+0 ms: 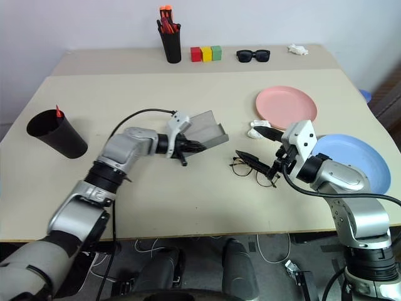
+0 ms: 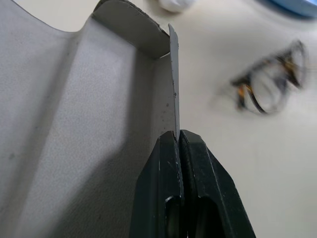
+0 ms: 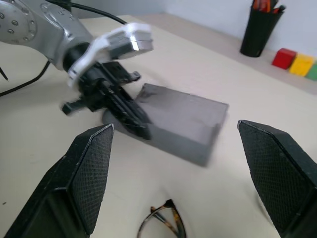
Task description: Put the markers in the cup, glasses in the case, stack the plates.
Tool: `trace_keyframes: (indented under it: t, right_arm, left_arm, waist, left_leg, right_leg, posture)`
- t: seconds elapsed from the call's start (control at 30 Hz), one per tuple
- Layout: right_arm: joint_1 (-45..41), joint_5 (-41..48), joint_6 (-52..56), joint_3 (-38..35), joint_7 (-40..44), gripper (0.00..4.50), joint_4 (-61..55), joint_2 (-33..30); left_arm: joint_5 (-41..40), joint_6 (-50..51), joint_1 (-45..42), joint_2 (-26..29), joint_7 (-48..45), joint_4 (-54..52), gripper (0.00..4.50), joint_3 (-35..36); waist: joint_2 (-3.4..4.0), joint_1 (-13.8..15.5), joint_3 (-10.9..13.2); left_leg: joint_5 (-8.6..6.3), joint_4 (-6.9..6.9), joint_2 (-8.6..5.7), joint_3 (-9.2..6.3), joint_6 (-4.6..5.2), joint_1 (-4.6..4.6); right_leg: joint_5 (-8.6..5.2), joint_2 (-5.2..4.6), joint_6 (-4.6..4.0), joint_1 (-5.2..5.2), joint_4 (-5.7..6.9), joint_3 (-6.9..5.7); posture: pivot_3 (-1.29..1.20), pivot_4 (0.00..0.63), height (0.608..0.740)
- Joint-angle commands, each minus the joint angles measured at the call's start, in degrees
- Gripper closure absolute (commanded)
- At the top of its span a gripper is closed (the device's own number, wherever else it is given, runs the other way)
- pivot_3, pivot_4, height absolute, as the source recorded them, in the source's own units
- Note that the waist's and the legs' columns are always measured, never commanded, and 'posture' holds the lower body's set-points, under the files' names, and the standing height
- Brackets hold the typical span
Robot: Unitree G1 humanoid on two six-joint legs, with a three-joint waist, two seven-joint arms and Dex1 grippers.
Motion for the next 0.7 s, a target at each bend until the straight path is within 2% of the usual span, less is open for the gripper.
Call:
trace_keyframes:
  t: [0.03, 0.23, 0.33, 0.4, 0.5, 0.7]
  right_arm:
    - [-1.1, 0.2, -1.4, -0.2, -0.1, 0.39, -1.9, 0.4]
    - [-1.9, 0.2, -1.6, 0.3, 0.2, 0.39, -1.2, 0.3]
    - [-2.4, 0.3, -1.6, 0.5, 0.4, 0.39, -1.0, 0.1]
    - [-2.7, 0.4, -1.4, 0.5, 0.5, 0.39, -1.0, 0.0]
    - [-2.7, 0.6, -1.2, 0.5, 0.4, 0.39, -1.3, 0.0]
    - [-2.2, 0.7, -0.9, 0.1, 0.3, 0.39, -1.9, -0.4]
  left_arm:
    - [-0.5, -5.6, -2.7, 5.6, -11.4, 0.6, 4.47, 1.4]
    - [1.1, -17.8, -3.9, 12.2, -29.7, 6.6, 4.47, -0.1]
    - [1.8, -24.3, -3.4, 14.5, -32.5, 8.1, 4.47, -4.2]
    - [2.0, -27.2, -4.1, 14.1, -32.5, 10.7, 4.47, -5.4]
    - [4.9, -32.5, -5.8, 10.6, -32.5, 17.7, 4.47, -5.0]
    - [7.3, -35.2, -8.3, 4.7, -30.5, 25.3, 4.47, -2.4]
  waist:
    - [0.00, 0.2, 0.0]
    - [0.00, 0.6, 0.0]
    - [0.00, 0.5, 0.0]
    - [0.00, 0.4, 0.0]
    - [-0.01, 0.6, 0.0]
    - [-0.04, 0.5, 0.0]
  left_leg:
    - [0.00, 0.00, 0.00, 0.00, 0.00, -0.01]
    - [0.00, 0.04, -0.03, 0.00, 0.00, -0.06]
    - [0.00, 0.04, -0.03, 0.00, 0.00, -0.06]
    - [0.00, 0.04, -0.02, 0.00, 0.01, -0.05]
    - [0.00, 0.06, -0.02, 0.00, 0.01, -0.05]
    - [-0.03, 0.09, -0.04, -0.01, 0.07, -0.10]
  right_leg:
    - [0.00, 0.00, 0.00, 0.00, 0.00, 0.00]
    - [0.00, -0.03, 0.00, 0.03, -0.06, -0.01]
    - [0.00, -0.04, -0.01, 0.04, -0.06, -0.01]
    - [0.00, -0.04, -0.01, 0.04, -0.05, 0.00]
    - [0.00, -0.03, 0.00, 0.04, -0.02, -0.01]
    - [0.00, -0.04, 0.02, 0.05, -0.04, -0.02]
  posture:
    - [0.00, 0.150, 0.740]
    - [0.00, 0.150, 0.740]
    - [0.00, 0.150, 0.740]
    - [0.00, 0.150, 0.740]
    - [0.00, 0.150, 0.740]
    - [0.00, 0.150, 0.740]
